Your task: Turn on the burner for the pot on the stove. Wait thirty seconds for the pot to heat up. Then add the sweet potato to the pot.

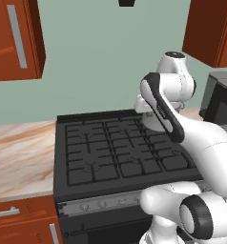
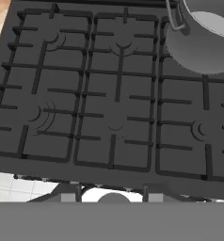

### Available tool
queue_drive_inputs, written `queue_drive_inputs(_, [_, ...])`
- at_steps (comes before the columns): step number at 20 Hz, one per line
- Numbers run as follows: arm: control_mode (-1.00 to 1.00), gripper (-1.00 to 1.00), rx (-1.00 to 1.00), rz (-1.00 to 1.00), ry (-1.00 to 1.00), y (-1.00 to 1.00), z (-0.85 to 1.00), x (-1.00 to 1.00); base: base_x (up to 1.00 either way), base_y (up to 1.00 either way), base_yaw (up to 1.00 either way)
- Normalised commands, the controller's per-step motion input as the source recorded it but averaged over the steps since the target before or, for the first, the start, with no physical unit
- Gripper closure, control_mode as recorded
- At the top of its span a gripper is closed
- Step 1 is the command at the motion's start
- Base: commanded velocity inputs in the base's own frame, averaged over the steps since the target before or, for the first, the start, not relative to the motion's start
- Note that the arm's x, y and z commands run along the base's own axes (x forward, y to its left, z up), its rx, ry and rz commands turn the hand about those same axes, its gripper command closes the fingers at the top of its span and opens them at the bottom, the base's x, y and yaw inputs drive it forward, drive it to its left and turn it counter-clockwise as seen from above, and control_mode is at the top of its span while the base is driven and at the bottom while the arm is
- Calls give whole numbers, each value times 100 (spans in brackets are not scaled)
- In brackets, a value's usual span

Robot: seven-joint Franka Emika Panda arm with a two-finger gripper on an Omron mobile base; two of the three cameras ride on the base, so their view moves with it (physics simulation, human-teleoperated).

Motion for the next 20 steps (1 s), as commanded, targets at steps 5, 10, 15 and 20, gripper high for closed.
queue_drive_inputs(5, [-100,-100,0,0,-9,-2,0,-22,0,0,0])
queue_drive_inputs(10, [-100,-100,13,0,-16,-56,0,-37,0,0,0])
queue_drive_inputs(15, [-100,-100,27,0,-6,-78,-1,-33,0,0,0])
queue_drive_inputs(20, [-100,-100,28,0,-1,-72,-19,-34,0,0,0])
